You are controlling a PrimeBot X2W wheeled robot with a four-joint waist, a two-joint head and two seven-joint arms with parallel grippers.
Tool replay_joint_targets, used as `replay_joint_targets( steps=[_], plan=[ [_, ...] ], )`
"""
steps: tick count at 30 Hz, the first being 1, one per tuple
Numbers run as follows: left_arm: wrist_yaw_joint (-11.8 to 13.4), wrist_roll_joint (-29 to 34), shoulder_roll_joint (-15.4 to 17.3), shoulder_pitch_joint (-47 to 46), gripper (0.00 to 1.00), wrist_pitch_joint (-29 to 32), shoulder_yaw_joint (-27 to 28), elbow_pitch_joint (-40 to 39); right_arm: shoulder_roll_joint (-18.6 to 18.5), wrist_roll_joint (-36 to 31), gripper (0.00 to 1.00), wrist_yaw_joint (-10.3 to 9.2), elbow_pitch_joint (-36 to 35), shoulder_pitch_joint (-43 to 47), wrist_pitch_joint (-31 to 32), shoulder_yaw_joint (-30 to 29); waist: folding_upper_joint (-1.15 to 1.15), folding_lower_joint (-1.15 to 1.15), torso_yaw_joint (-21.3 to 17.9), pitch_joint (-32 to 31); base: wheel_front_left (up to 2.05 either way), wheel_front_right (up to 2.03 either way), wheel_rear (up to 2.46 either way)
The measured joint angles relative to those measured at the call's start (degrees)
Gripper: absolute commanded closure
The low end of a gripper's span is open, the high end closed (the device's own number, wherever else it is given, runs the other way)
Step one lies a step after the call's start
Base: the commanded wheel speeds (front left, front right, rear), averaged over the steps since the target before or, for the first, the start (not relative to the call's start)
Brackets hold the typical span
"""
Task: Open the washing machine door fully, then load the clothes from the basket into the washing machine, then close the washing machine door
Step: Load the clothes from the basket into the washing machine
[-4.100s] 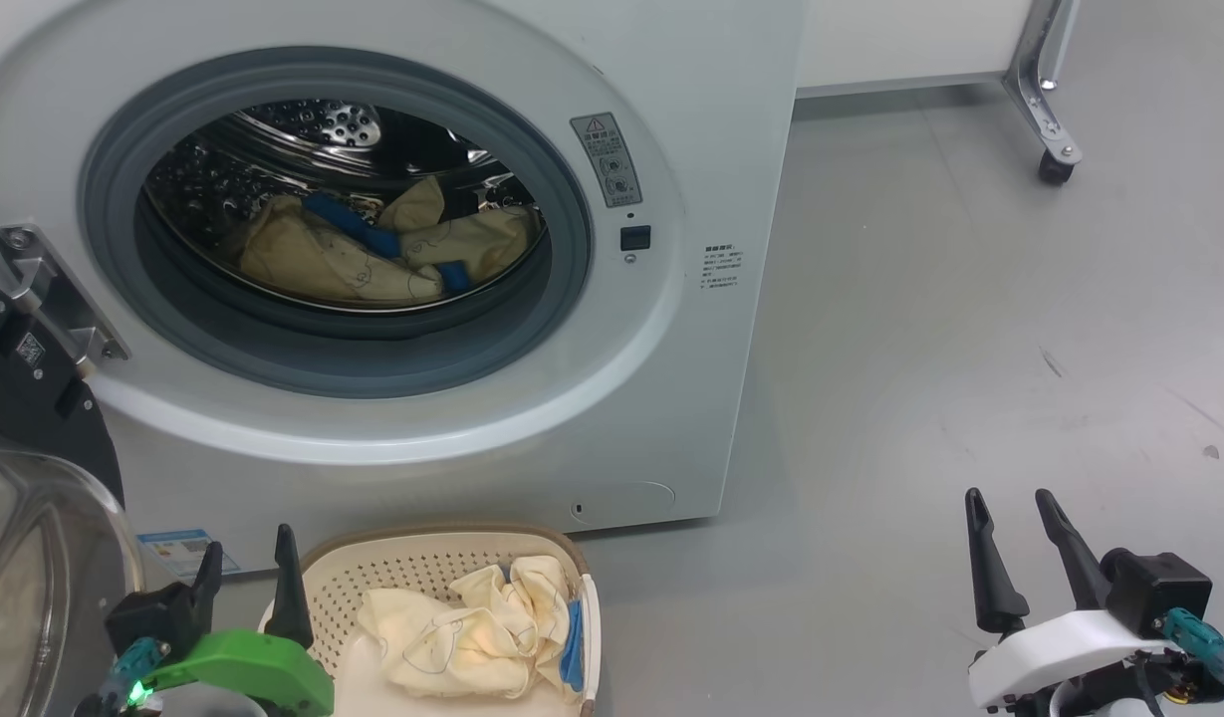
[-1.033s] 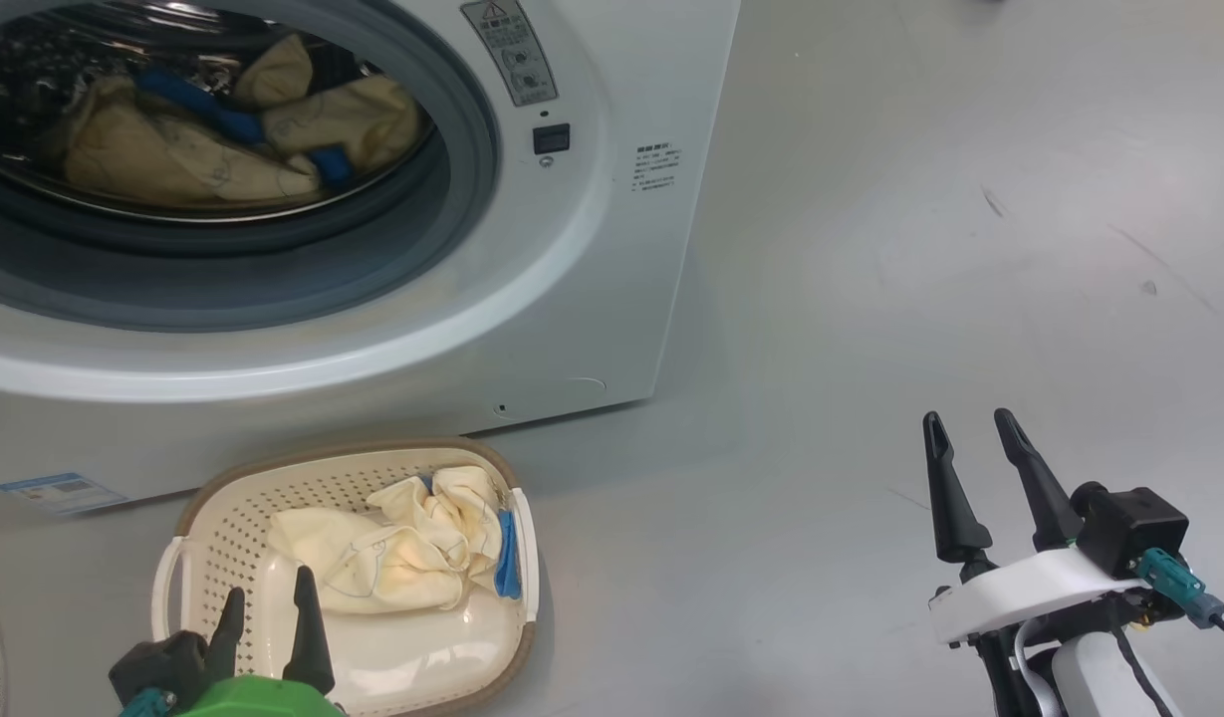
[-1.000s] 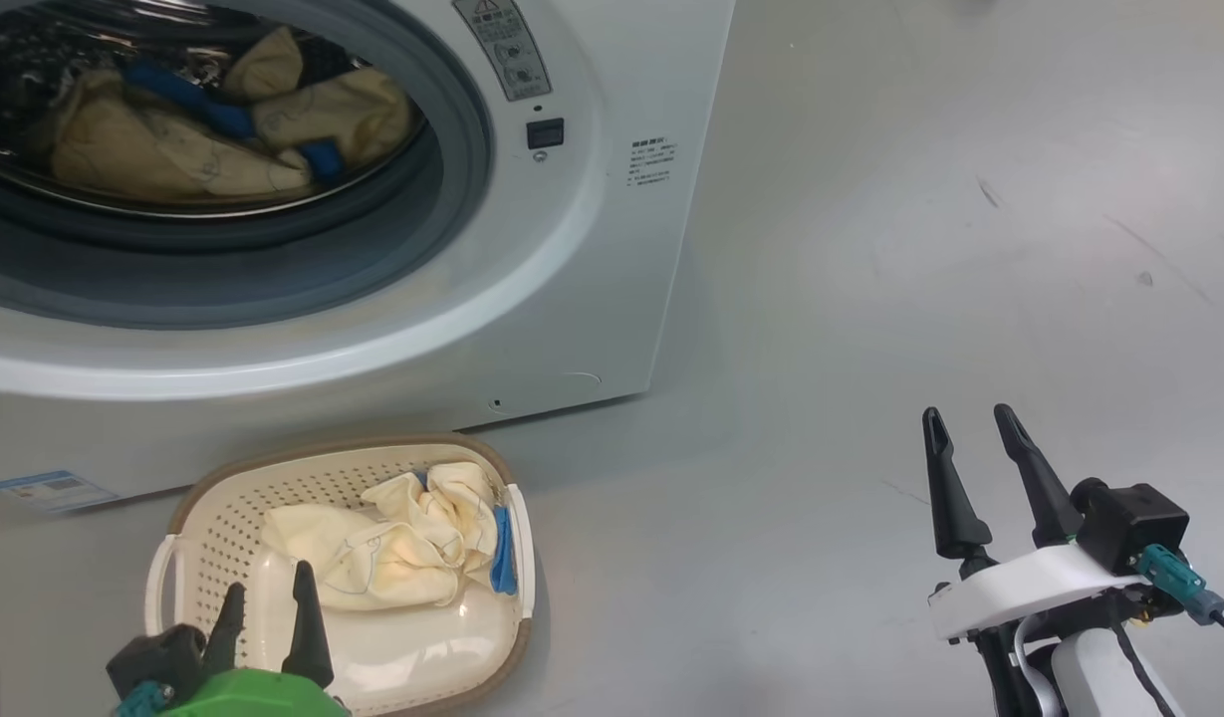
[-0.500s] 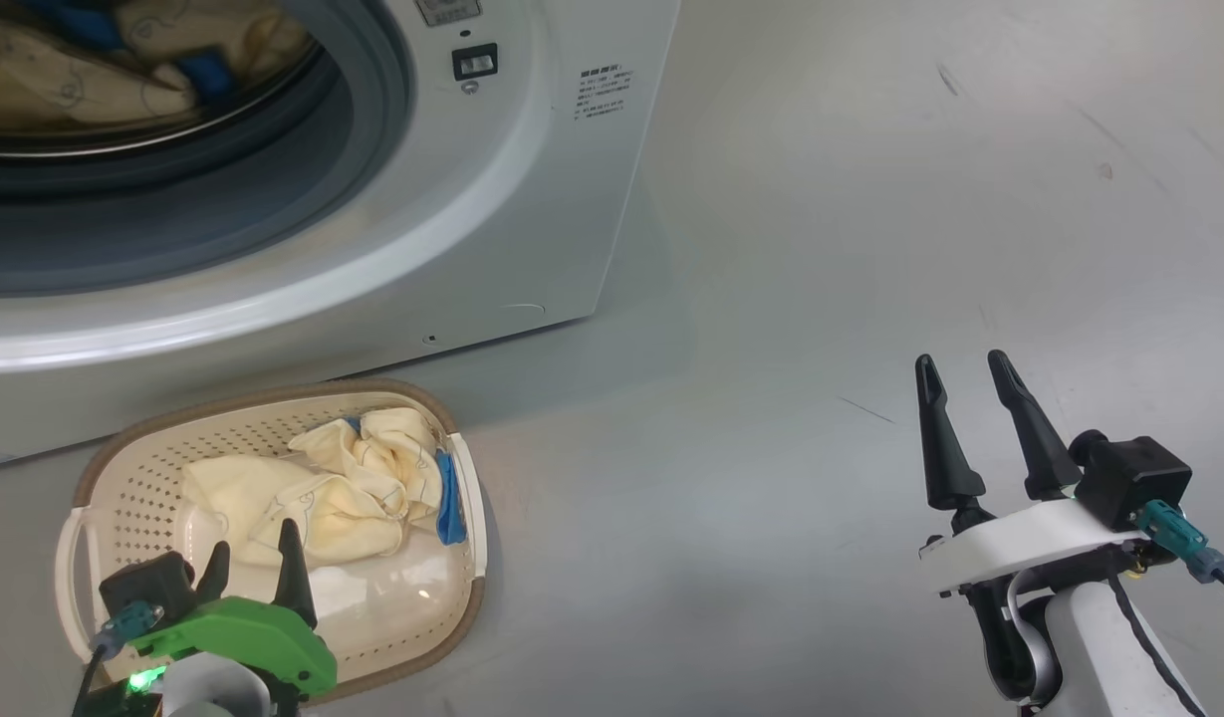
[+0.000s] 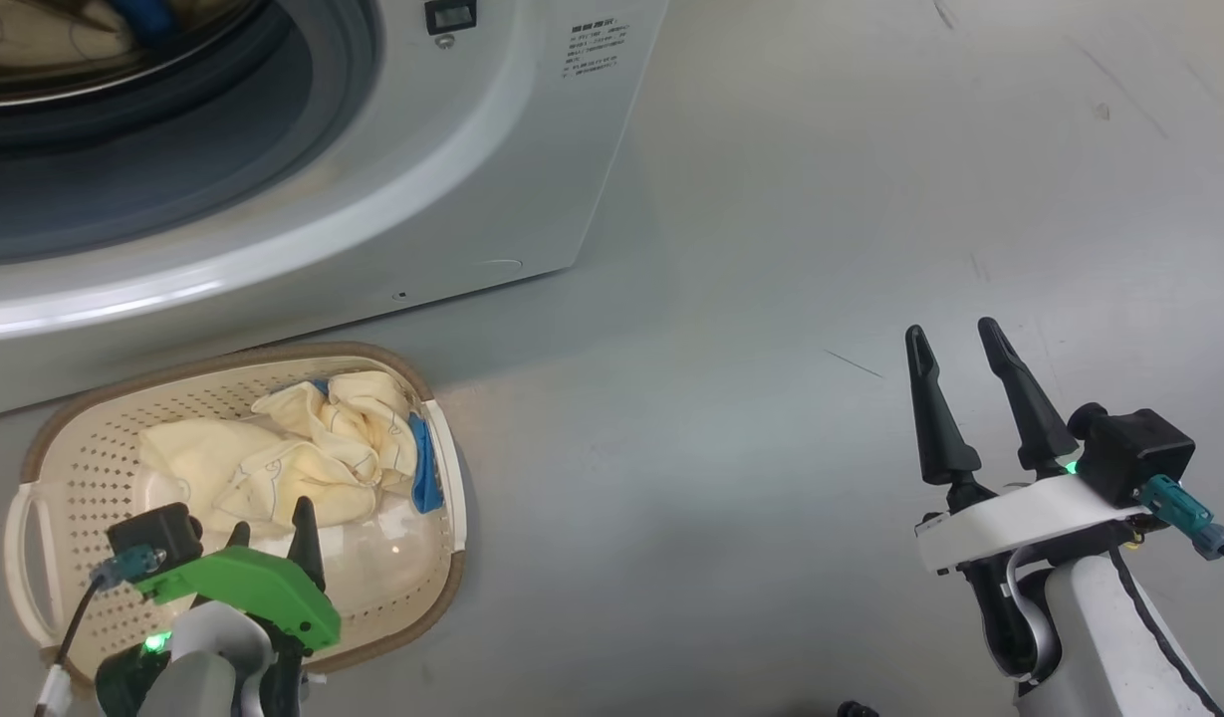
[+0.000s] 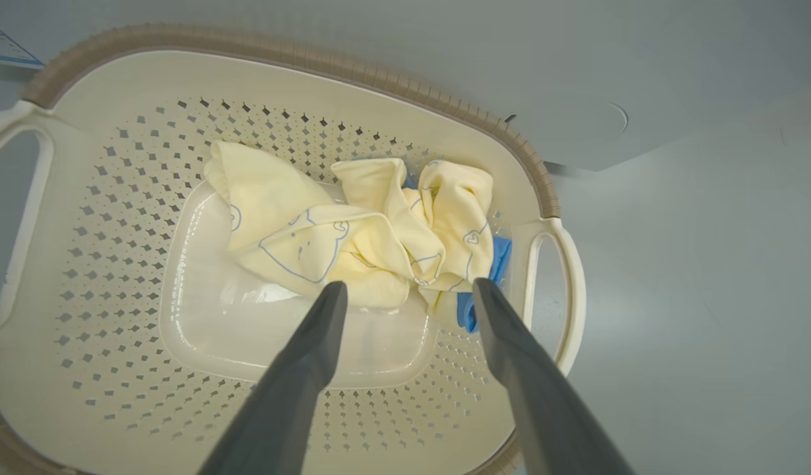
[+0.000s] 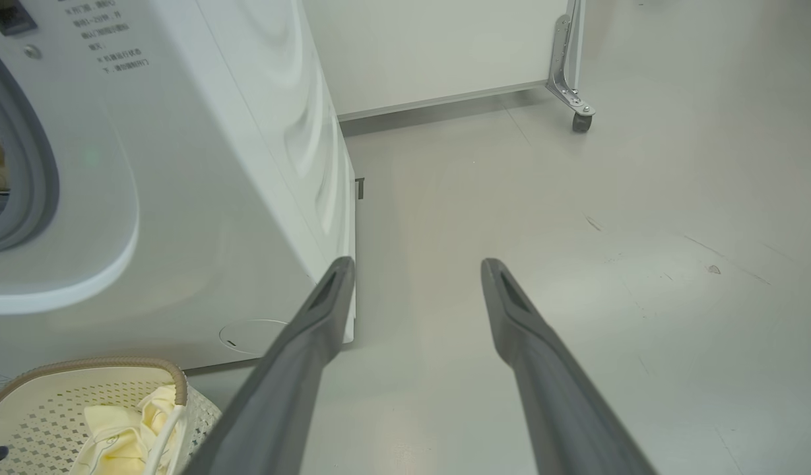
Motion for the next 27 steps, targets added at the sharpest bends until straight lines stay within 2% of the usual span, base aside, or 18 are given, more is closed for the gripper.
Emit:
replay_joint_targets(
  steps=[9,27],
  plan=[
    [-0.2,-0.7,0.0,-5.7,0.0,2.8,0.6,4.4,0.0,0.0,0.0,0.0,-0.5,-2.2,0.0,0.2,0.0,0.0,-0.4,4.4,0.0,0.0,0.0],
    [-0.6,-2.2,0.8,-16.1,0.0,3.2,2.4,11.2,0.3,-0.4,0.0,0.0,-1.1,-6.2,0.0,0.4,0.0,0.01,-1.4,12.4,0.0,0.0,0.0]
  ],
)
